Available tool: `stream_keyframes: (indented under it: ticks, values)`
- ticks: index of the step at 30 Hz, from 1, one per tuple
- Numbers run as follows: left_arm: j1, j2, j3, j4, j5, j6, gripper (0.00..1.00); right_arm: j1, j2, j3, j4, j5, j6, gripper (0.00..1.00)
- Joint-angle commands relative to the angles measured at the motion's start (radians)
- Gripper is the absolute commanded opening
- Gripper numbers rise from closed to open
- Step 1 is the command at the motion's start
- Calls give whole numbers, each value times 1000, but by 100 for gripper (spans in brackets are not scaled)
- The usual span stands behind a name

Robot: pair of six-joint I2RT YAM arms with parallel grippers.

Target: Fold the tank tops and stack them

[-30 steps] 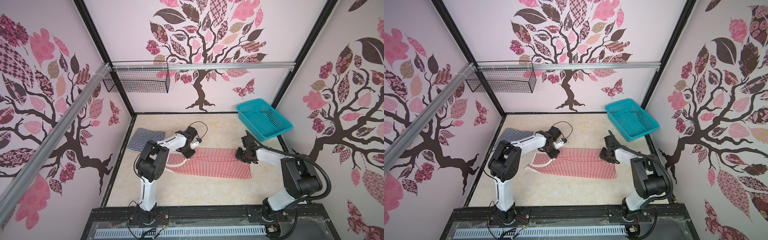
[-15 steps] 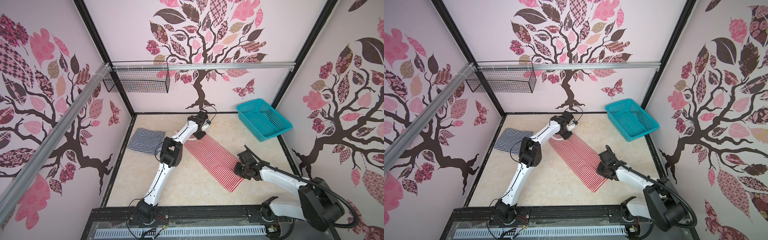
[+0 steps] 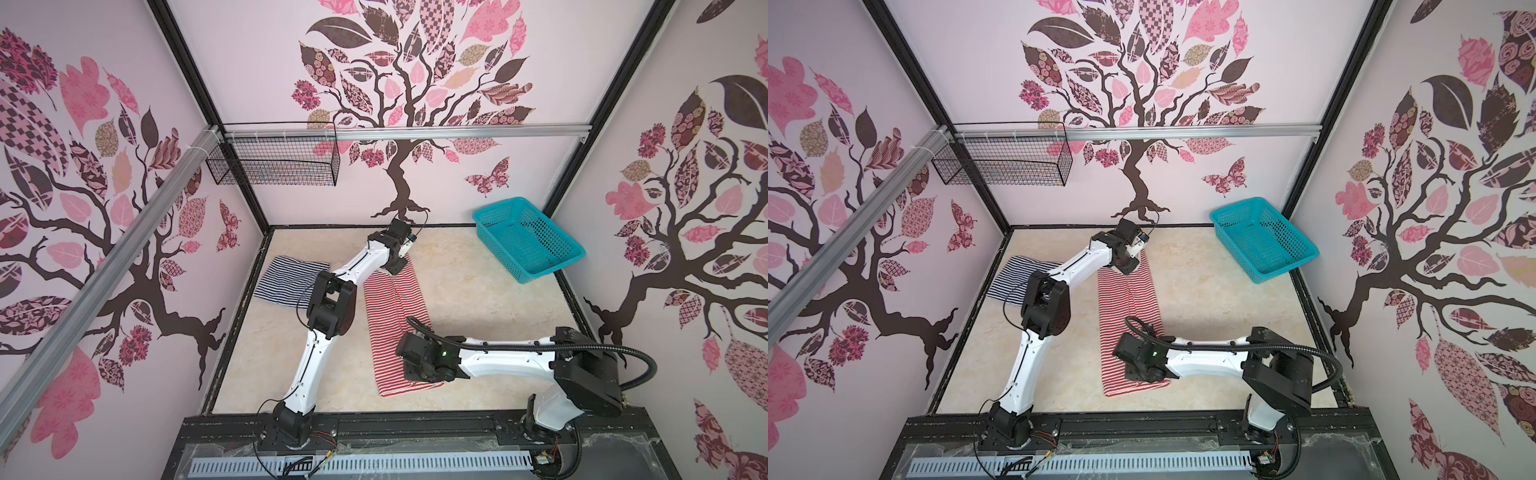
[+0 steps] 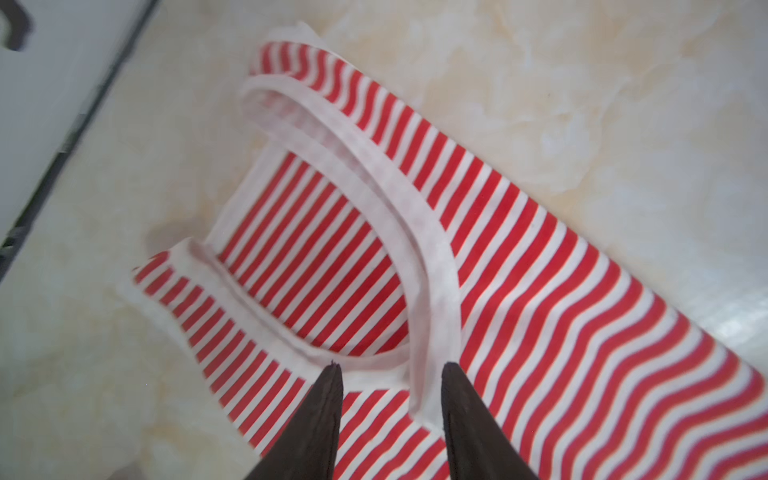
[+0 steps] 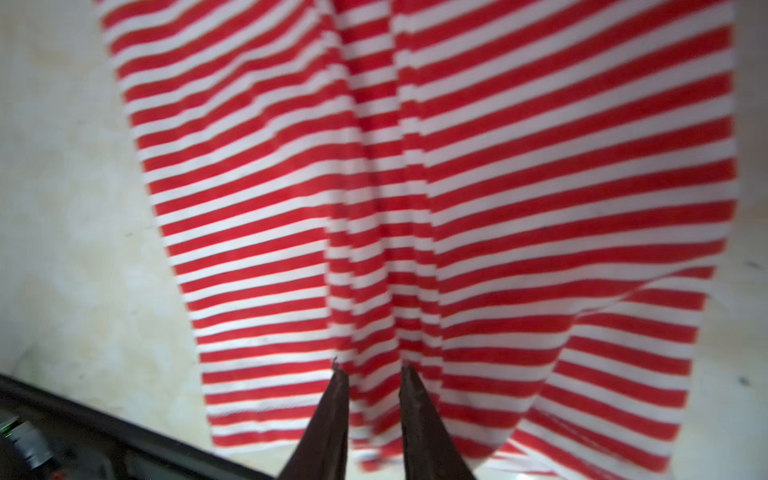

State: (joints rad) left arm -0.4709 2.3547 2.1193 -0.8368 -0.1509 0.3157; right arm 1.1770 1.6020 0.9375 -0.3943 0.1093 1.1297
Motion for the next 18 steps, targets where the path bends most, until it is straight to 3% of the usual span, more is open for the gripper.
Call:
stream_keyframes:
  ticks: [1,4,7,14,18]
  values:
    - [42,-184,-100,62,95,-20,43,-2,-73,41,-95,97,-13,34]
    - [48,-346,-325,75,157,29,43,-6,-182,18,-99,174,-39,49]
    - [39,-509,-563,84,207,99,44,-40,-261,-32,-132,242,-51,55]
    - [-64,-913,-1151,241,130,245,47,-211,-440,-288,41,25,-141,57]
    - [-105,-1077,-1291,156,224,224,49,-220,-445,-347,77,-25,-123,60]
